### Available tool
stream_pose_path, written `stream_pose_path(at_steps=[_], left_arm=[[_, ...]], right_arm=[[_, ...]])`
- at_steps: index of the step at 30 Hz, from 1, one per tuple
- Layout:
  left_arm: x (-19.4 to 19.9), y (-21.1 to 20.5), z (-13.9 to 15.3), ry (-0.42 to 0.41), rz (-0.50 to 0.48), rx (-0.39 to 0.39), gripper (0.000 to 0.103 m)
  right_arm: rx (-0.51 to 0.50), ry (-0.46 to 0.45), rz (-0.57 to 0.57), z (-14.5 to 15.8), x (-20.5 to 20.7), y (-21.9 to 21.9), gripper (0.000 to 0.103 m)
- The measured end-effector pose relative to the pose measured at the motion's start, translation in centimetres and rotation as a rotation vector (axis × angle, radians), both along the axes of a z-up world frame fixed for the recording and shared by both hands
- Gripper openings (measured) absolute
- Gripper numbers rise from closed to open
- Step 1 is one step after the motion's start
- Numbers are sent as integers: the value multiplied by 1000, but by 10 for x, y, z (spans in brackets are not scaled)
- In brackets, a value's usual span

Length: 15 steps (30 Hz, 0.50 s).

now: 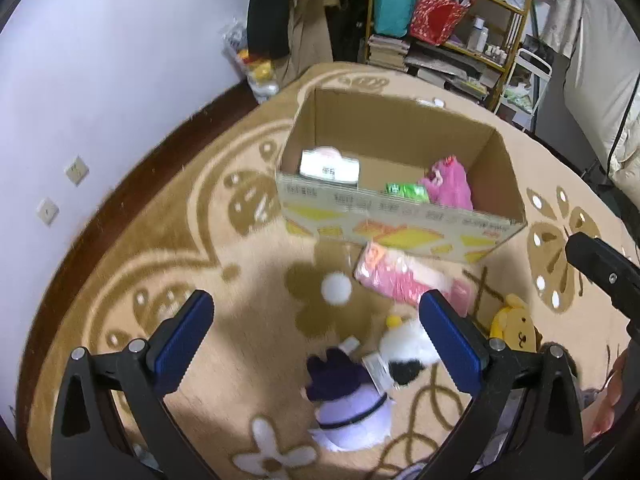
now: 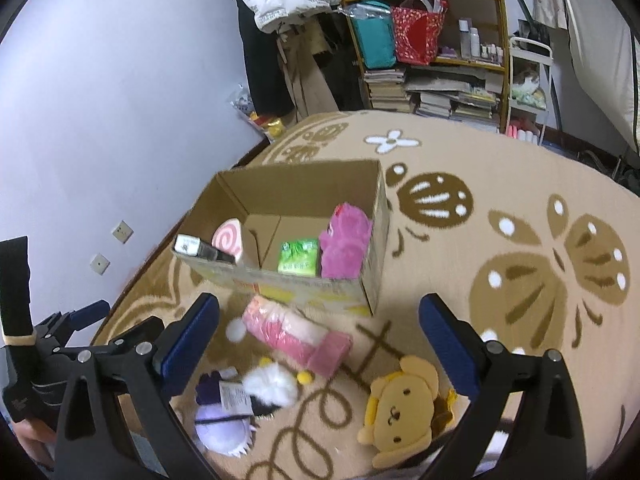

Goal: Organize soft objects

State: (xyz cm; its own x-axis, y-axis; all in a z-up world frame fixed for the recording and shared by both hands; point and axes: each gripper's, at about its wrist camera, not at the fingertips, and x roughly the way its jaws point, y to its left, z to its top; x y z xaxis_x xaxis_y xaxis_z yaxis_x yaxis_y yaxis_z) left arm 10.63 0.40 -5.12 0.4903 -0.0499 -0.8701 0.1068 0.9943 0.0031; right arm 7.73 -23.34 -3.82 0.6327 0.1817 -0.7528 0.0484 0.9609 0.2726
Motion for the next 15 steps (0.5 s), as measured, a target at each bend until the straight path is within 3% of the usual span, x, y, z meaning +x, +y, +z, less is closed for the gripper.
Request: stream_pose_path(at_steps=[11, 15], left_arm=[[-7, -3, -28, 109, 16, 13, 102], [-6, -4, -52, 191, 11, 32, 102]], right_arm=[[44, 68, -31, -23, -17, -10, 103], [34, 117, -50, -35, -17, -15, 103]])
